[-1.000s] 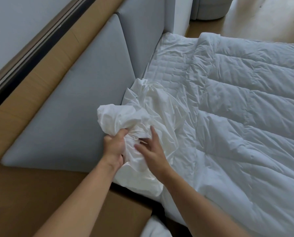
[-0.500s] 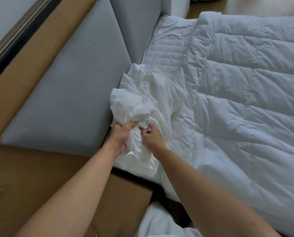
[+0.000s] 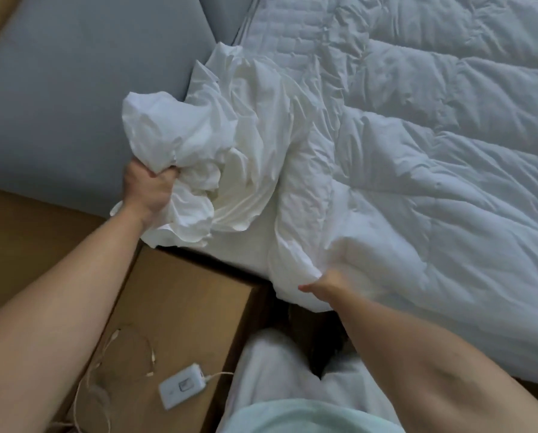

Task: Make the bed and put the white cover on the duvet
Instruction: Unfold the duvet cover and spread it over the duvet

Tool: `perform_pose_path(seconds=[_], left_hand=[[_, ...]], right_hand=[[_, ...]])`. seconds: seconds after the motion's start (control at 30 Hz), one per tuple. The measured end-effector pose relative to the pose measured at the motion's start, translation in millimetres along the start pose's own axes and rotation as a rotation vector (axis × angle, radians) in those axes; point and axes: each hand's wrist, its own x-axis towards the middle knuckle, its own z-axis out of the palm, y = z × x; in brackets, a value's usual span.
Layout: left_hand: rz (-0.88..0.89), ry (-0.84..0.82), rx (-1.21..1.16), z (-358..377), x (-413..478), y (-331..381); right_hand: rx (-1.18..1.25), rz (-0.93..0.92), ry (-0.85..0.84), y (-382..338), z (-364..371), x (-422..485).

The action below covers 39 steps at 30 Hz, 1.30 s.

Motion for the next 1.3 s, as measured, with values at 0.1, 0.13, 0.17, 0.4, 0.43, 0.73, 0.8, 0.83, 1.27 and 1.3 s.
perform_pose_path(seconds=[0.1,0.13,0.17,0.4,0.43,0.73,0.8,0.83,1.27,1.3], left_hand=[[-0.031,-0.058,-0.051,18,-21,-15],[-0.038,-0.081,-0.068,24,-26,-19],[-0.034,-0.107,-0.085,30,-30,-24],[0.043,-0.209,-0.012,69,-29,-51],[0.068,-0.223,-0.004,73,-30,-56],[-0.045,-0.22,-0.148,71,-46,-73],[-0.134,-0.281,-0.237,64,-44,-68],[-0.171,-0.305,-0.284,61,-42,-66],[-0.424,-0.773,-0.863,34,-20,-42],[-0.427,-0.767,-0.873,35,-18,-39]], right_hand=[[-0.204,-0.123,0.296,-1,16,-3],[-0.254,-0.272,0.462,-6,19,-3],[-0.308,-0.468,0.588,-14,23,0],[-1.094,-0.826,0.284,-53,52,48],[-1.145,-0.784,0.312,-49,52,51],[-0.474,-1.099,0.555,-42,-8,36],[-0.369,-1.214,0.728,-51,-36,21],[-0.383,-1.278,0.759,-56,-47,15],[-1.221,-0.876,-0.141,-119,-65,-12],[-1.157,-0.874,-0.152,-126,-71,-19]])
